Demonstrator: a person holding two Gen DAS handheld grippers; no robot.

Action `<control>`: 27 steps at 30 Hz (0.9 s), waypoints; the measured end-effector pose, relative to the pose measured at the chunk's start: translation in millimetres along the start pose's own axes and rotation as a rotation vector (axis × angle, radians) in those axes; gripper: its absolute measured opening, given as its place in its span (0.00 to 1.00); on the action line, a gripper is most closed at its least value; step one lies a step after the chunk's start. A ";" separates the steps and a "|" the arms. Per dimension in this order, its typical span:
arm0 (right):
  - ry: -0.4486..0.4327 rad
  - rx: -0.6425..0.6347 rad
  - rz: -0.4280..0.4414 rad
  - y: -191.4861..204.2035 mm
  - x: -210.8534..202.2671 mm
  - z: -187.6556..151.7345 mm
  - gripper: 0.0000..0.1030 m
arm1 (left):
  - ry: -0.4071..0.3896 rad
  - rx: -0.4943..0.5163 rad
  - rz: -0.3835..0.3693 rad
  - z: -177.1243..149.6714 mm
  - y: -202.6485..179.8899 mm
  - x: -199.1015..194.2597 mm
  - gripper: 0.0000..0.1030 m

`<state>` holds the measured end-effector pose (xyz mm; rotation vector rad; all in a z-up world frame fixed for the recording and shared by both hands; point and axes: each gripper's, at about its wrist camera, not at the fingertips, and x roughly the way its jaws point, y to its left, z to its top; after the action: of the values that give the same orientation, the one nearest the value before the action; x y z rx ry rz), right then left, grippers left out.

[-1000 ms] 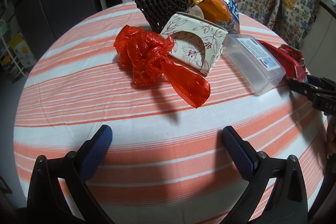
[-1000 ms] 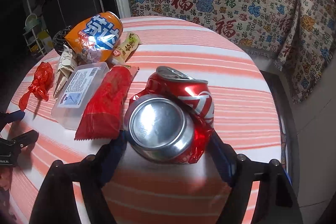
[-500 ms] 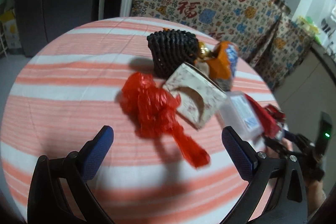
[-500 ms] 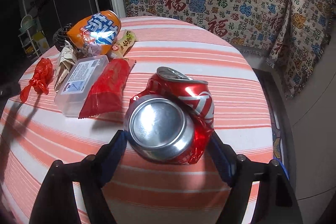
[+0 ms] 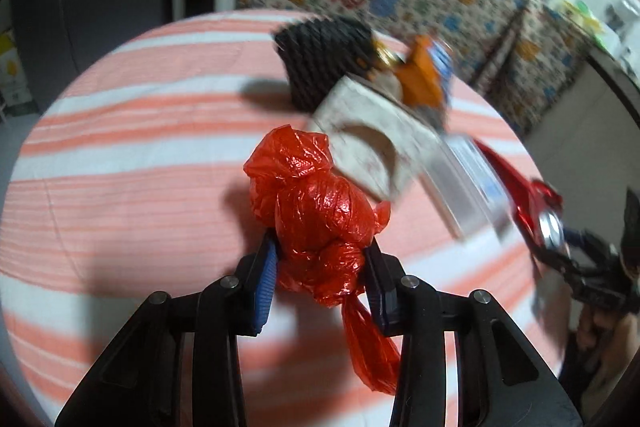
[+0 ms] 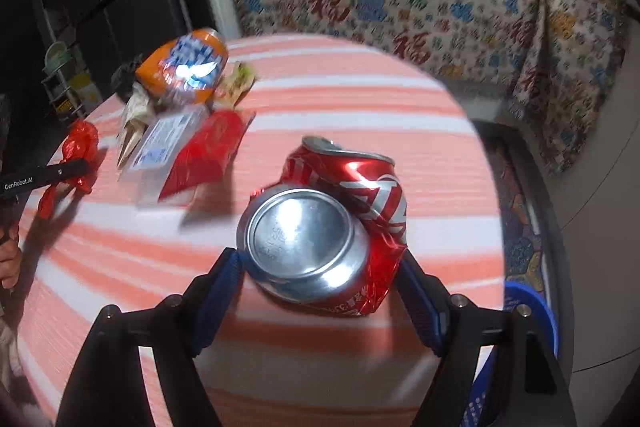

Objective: Collect trash
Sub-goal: 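Carry the bag and can over the blue wastebasket and open both tools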

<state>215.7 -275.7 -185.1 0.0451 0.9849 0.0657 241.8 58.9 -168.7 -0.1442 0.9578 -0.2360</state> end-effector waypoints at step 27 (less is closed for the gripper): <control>-0.066 0.091 0.160 -30.6 -18.2 14.1 0.44 | -0.004 0.121 -0.124 -18.1 -54.8 -12.2 0.38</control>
<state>218.5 -307.7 -164.3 0.2087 0.9165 0.1655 212.7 8.9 -156.9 -0.0933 0.9292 -0.4067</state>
